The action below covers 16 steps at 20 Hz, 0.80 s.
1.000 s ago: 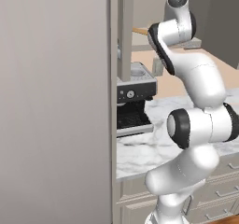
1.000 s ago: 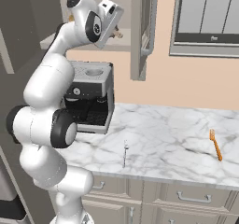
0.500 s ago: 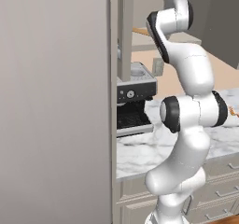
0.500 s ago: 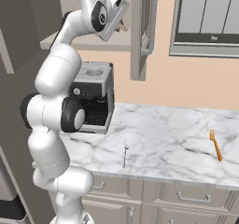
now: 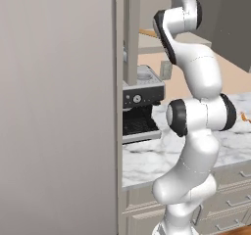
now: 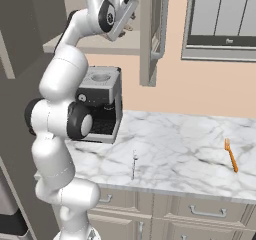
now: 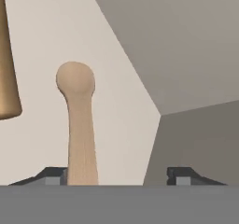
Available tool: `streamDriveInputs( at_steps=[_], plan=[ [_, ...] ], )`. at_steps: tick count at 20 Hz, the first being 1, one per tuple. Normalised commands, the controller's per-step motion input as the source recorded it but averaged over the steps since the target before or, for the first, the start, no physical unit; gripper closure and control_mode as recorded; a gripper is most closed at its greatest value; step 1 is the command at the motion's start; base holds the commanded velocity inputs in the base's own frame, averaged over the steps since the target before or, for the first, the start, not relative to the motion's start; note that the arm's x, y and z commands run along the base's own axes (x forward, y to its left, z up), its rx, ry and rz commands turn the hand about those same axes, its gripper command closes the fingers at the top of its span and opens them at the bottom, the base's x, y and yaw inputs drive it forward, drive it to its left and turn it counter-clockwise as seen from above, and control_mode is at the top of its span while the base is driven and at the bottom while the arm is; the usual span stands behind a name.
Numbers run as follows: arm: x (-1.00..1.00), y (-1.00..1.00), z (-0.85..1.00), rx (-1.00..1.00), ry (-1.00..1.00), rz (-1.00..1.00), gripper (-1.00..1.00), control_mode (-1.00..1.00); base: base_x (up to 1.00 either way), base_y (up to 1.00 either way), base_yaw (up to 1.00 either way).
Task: Organize the utensils by type. Pick up the wooden spoons from the counter and place them in the open cabinet. Then pick up the metallic utensils from the counter and place them in the open drawer.
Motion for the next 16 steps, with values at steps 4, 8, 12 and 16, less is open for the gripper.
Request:
streamDriveInputs(
  at_steps=[4, 8, 12, 16],
  plan=[
    [-0.16, 0.00, -0.11, 0.00, -0.20, 0.00, -1.00, -1.00, 0.00, 0.00, 0.00],
    [-0.49, 0.00, -0.13, 0.00, -0.20, 0.00, -1.00, -1.00, 0.00, 0.00, 0.00],
    [-0.70, 0.00, -0.15, 0.00, -0.14, 0.00, -1.00, -1.00, 0.00, 0.00, 0.00],
    [-0.42, 0.00, -0.26, 0.04, -0.02, -0.03, -1.00, -1.00, 0.00, 0.00, 0.00]
  ],
)
